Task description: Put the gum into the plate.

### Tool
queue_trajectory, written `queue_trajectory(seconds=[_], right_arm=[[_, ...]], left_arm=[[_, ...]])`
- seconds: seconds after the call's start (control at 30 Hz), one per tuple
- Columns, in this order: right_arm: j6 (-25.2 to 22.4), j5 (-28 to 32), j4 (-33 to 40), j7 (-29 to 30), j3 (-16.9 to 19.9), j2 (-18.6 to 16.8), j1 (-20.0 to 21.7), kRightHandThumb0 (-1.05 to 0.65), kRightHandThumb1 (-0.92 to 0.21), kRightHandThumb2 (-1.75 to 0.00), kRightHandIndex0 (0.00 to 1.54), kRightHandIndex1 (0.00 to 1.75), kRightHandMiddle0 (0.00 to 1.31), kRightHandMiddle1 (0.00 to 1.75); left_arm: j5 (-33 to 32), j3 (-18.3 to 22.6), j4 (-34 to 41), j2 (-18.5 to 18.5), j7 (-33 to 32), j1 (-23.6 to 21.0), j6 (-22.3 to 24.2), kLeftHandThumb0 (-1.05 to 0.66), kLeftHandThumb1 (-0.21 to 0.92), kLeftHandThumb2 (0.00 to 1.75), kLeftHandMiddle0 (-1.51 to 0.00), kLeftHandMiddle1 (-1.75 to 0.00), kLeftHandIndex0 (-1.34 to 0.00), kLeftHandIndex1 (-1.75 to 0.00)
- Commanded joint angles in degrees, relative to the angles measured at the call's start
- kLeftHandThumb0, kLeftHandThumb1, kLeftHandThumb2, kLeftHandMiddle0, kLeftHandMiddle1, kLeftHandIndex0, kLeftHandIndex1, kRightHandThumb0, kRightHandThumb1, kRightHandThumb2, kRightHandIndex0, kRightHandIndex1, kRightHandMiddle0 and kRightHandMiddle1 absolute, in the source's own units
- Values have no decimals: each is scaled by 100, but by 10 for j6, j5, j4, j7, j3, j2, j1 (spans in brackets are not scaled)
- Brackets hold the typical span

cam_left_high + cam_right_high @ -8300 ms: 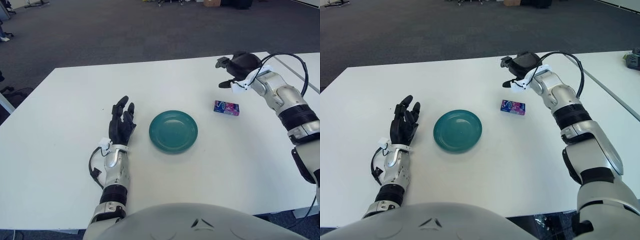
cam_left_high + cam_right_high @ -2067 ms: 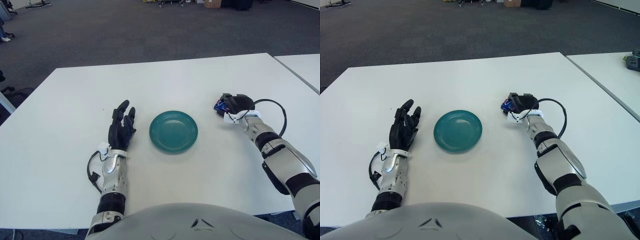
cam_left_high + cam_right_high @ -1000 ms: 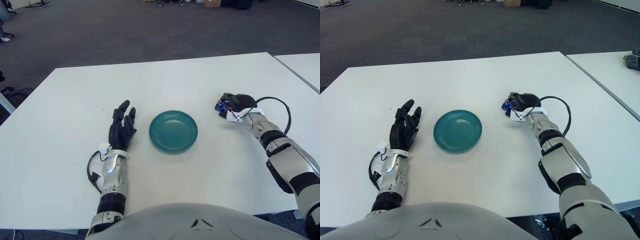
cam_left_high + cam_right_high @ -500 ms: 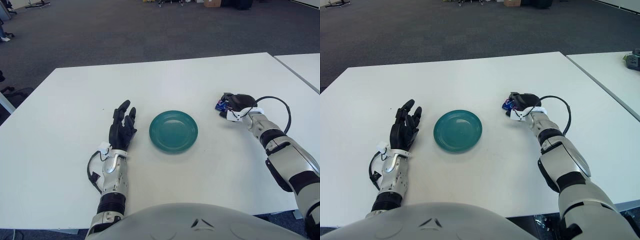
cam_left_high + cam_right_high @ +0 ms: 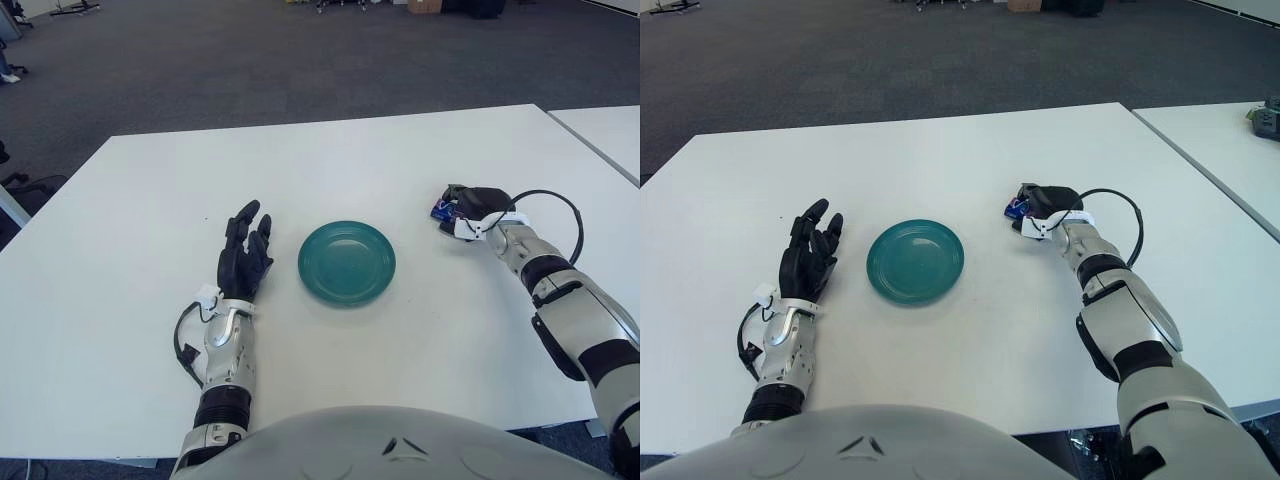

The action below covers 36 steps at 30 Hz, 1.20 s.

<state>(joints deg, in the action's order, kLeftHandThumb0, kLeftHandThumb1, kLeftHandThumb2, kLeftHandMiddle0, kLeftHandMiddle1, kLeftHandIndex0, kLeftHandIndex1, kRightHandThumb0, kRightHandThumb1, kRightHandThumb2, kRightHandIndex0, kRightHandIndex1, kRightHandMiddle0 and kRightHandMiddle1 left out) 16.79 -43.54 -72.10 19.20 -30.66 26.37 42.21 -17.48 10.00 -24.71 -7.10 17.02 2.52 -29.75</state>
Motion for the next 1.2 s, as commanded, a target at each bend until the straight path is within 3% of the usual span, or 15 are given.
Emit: queue_trajectory(seconds=[0.0,0.47,0.67,1.17], right_arm=[[3,-1,5,9,-1,8,21,-41,-58,-98,87,175,41,175],[-25,-12,-25,-10,-21,-14,19,-40,-61,-95,84,175,40,175],[-61,-18,-46,-17,-37,-47,16,-40,-62,-93,82,175,39,175],[-69,-11,-52,-24,-41,-54,10,-39,-65,-89,76,175,37,175]], left_arm=[[-1,1,-22,-9,-6,19,2,-79,92,76,-33,-1,0,-71],[3,-6,-16,-15,-11,25,0,-80,92,76,-32,0,0,-71],[2,-7,-16,-18,-10,29,-2,-79,92,75,-32,0,0,-70],[-2,-13,-3,-19,-11,46,-2,-78,92,77,-31,0,0,-74]])
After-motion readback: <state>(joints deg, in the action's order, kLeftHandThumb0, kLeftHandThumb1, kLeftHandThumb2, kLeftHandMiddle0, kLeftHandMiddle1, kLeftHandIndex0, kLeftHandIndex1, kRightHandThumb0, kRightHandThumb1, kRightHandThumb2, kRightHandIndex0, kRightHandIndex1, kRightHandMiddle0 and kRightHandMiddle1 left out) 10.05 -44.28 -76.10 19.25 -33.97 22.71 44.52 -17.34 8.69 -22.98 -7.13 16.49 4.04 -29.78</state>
